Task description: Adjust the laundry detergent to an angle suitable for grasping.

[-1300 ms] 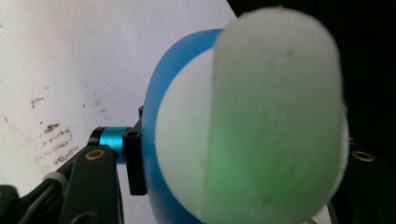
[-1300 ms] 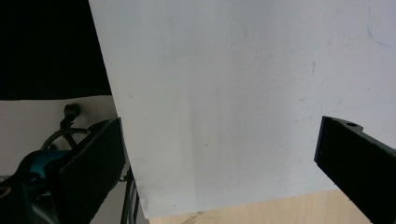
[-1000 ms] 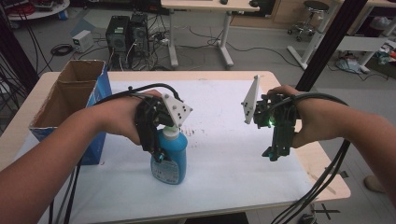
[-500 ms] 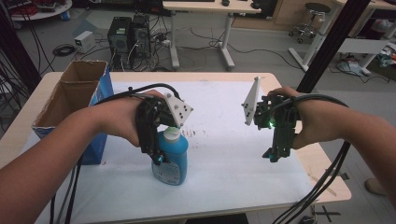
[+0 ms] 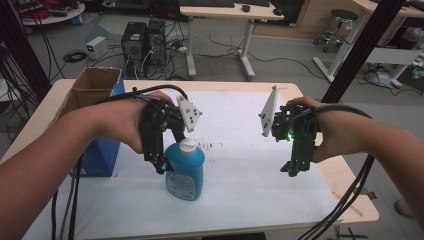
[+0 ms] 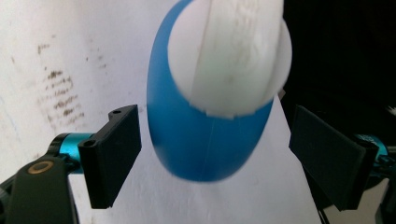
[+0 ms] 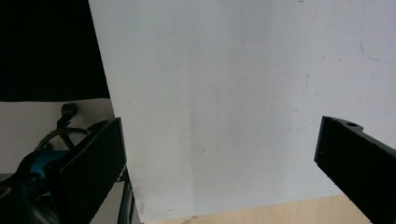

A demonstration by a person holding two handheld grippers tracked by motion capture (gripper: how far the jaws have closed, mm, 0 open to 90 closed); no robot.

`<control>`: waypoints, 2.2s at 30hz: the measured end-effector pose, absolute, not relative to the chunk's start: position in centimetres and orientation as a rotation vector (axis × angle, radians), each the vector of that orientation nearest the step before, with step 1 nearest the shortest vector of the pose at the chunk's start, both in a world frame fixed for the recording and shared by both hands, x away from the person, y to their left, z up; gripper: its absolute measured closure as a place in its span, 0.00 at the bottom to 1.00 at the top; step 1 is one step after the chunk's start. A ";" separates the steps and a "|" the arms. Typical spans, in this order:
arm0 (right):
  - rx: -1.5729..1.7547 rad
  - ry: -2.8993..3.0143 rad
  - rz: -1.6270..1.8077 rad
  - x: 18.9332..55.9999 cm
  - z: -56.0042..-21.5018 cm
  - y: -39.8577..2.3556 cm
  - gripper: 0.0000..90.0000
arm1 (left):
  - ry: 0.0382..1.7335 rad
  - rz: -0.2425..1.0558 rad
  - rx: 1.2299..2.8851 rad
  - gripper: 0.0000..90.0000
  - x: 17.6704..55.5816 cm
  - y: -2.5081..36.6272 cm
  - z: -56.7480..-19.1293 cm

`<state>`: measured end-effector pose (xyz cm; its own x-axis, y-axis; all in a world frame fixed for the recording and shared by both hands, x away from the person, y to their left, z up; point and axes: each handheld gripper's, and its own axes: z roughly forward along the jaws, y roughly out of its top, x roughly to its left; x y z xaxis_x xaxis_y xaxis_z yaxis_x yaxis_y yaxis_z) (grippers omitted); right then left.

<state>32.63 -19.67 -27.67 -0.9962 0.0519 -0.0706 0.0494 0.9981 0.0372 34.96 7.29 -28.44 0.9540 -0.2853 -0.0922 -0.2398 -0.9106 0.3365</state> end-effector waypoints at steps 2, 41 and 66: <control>0.072 3.066 0.059 32.7 -27.6 -19.6 0.01 | -0.363 -0.188 2.813 0.16 34.9 7.5 -28.1; -0.004 3.077 0.098 40.4 -23.0 -14.8 0.01 | 0.052 -0.173 3.032 0.02 34.6 13.8 -24.6; 0.056 3.067 0.143 42.1 -22.1 -15.7 0.01 | 0.123 -0.202 3.062 0.02 35.0 13.3 -24.2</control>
<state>42.10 -15.67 -22.12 -0.9968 0.0399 -0.0690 0.0333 0.9950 0.0943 34.99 13.31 -24.21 0.9881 0.0753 -0.1339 0.0845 -0.9943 0.0645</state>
